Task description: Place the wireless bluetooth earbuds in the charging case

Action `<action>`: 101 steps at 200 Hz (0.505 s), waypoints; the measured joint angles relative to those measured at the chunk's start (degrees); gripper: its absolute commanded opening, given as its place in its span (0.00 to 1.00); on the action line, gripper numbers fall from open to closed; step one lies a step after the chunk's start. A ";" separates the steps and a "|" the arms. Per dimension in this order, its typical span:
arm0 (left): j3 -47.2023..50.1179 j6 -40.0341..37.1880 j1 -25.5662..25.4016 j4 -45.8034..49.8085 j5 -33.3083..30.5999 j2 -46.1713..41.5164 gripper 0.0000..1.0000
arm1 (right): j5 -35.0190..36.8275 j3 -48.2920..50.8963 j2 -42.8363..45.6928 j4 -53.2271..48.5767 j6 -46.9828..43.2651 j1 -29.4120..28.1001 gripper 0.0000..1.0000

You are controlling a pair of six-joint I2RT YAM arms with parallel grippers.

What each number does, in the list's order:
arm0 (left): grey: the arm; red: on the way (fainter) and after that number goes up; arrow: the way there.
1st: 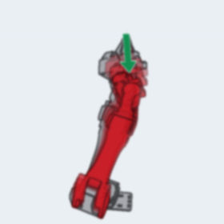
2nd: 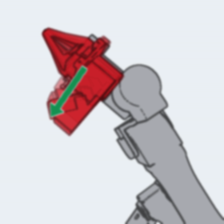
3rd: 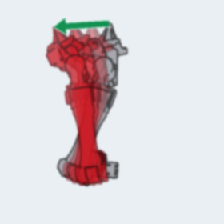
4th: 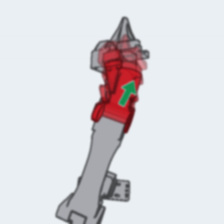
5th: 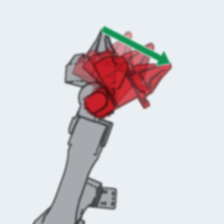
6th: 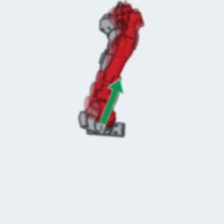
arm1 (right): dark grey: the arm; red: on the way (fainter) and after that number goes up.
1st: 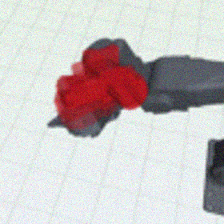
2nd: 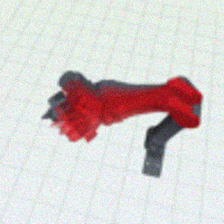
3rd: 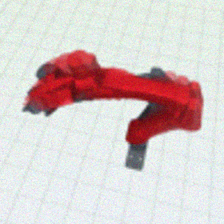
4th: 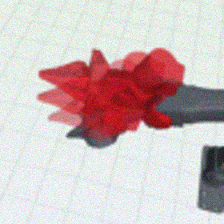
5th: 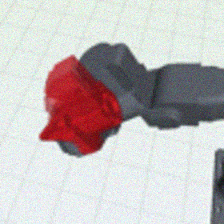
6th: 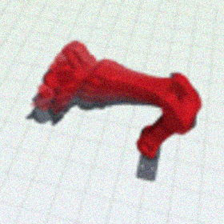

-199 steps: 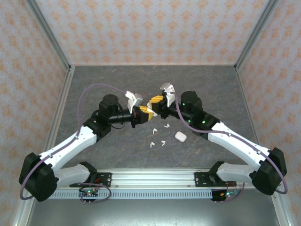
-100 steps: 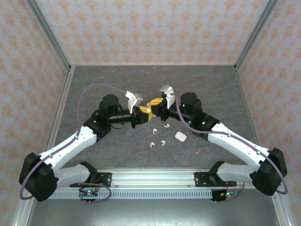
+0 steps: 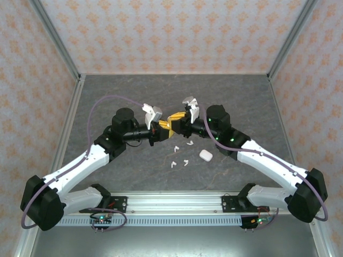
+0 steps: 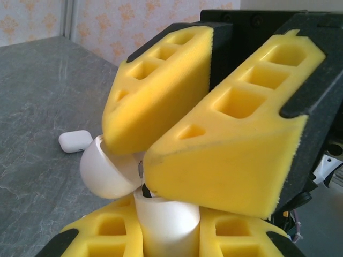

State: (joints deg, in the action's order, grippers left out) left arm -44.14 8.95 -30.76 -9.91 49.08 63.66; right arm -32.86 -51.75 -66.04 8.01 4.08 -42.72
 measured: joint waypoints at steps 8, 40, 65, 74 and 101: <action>0.07 0.00 0.00 -0.02 -0.02 -0.07 0.08 | -0.22 -0.15 0.00 -0.13 0.33 0.00 0.38; 0.07 -0.13 0.00 -0.85 -0.04 -0.31 0.06 | -1.29 -1.81 0.00 -1.38 1.07 0.00 0.45; 0.15 -0.48 0.00 -1.68 -0.02 -0.52 0.04 | -1.25 -3.80 0.00 -2.97 1.05 0.00 0.50; 0.35 -0.66 0.00 -1.97 -0.02 -0.66 0.04 | -1.14 -4.48 0.00 -3.65 1.07 0.00 0.51; 0.59 -1.40 0.00 -2.25 -0.02 -0.92 0.04 | -0.13 -6.64 0.00 -6.19 0.90 0.00 0.55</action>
State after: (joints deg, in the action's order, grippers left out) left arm -43.55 7.55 -30.76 -12.16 49.06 62.74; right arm -32.99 -58.39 -66.04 1.83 4.97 -42.72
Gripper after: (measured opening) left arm 0.192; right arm 0.530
